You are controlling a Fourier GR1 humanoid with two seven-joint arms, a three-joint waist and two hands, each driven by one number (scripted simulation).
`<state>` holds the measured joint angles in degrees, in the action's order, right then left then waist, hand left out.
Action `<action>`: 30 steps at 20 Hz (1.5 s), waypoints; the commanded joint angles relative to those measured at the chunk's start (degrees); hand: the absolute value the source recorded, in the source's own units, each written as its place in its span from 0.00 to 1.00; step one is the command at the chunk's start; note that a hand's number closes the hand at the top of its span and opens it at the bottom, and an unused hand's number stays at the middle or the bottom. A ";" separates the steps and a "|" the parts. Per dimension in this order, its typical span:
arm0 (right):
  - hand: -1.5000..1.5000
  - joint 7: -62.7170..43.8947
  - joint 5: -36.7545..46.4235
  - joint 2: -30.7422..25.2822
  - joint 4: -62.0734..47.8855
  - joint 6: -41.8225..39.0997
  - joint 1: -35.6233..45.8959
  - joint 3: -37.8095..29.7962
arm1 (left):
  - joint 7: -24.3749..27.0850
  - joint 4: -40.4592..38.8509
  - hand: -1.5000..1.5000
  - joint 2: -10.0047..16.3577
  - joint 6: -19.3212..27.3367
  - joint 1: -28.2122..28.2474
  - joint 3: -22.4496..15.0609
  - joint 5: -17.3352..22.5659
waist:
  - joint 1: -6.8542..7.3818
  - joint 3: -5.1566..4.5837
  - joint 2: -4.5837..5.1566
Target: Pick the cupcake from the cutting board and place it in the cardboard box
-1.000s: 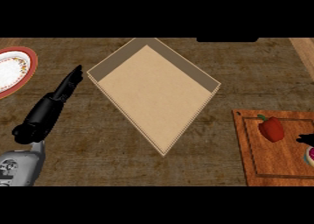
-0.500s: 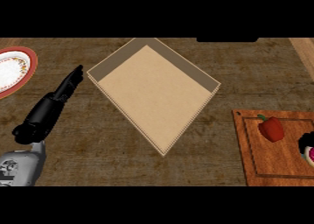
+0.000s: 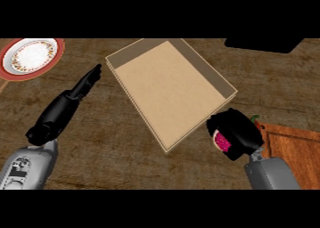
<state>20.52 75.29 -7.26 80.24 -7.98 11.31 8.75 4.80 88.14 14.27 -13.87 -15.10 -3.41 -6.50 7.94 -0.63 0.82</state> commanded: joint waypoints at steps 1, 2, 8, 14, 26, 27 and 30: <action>1.00 -10.90 -0.53 6.90 0.36 -0.23 8.27 7.53 | 0.08 -0.36 0.50 -0.45 -1.02 -1.74 -1.43 -0.20 | 2.74 0.56 0.22; 1.00 -13.68 -0.83 6.97 0.11 -0.29 10.61 8.63 | -0.31 -0.11 0.50 -0.46 -1.44 -2.25 -1.58 0.09 | 3.39 0.59 0.14; 1.00 -31.73 -3.14 7.19 0.22 0.46 24.39 17.03 | -0.33 -1.84 0.50 -2.06 -0.95 -3.04 -2.88 -0.64 | 3.33 0.46 -0.20; 1.00 -52.39 -8.56 7.24 0.49 8.50 32.45 16.60 | -0.64 -3.22 0.50 -2.90 0.60 -3.82 -2.93 -1.81 | 2.33 0.54 -0.15; 1.00 -83.81 -15.43 7.26 -17.79 23.10 54.90 19.00 | -1.38 -3.70 0.50 -2.89 2.06 -4.13 -1.28 -2.12 | -0.78 0.44 0.13; 1.00 -83.76 -17.86 7.26 -19.50 19.99 60.08 16.09 | -2.40 -4.64 0.50 -1.45 1.20 -6.41 0.32 -1.44 | -1.53 0.44 0.10; 1.00 -80.01 -18.43 7.25 -30.43 20.47 62.15 17.27 | -1.77 -4.16 0.50 -2.05 1.79 -5.10 -0.29 -2.12 | -2.63 0.46 0.23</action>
<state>-57.72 58.92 -0.13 59.58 10.69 68.50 25.59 2.97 83.83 12.28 -12.52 -20.46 -3.82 -8.16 6.76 -0.20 0.95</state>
